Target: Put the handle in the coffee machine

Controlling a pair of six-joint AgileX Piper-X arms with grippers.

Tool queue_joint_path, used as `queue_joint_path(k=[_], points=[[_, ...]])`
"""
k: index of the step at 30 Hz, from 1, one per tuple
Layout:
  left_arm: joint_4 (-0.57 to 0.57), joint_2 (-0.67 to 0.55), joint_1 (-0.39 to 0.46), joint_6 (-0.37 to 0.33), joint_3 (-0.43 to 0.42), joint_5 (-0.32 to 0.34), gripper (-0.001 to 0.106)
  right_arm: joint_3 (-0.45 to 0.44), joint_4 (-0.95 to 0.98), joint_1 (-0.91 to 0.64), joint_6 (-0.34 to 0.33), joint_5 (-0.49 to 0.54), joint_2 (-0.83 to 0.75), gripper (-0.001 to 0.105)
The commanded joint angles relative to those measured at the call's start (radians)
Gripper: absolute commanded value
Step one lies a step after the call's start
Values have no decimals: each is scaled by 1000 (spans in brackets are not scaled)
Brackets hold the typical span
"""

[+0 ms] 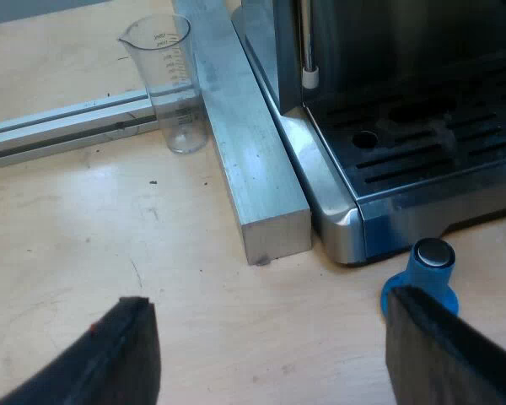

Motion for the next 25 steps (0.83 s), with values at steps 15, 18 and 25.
queue_joint_path(k=[15,18,25], points=[[-20,-138,-4,-10,3,-1,60,-4,-6,-5,-2,-6,-44,69],[-20,-138,-12,-10,3,-1,60,-4,-6,-5,-2,-6,-44,69],[-22,-138,-20,-10,3,-1,60,-4,-6,-5,-2,-6,-44,69]])
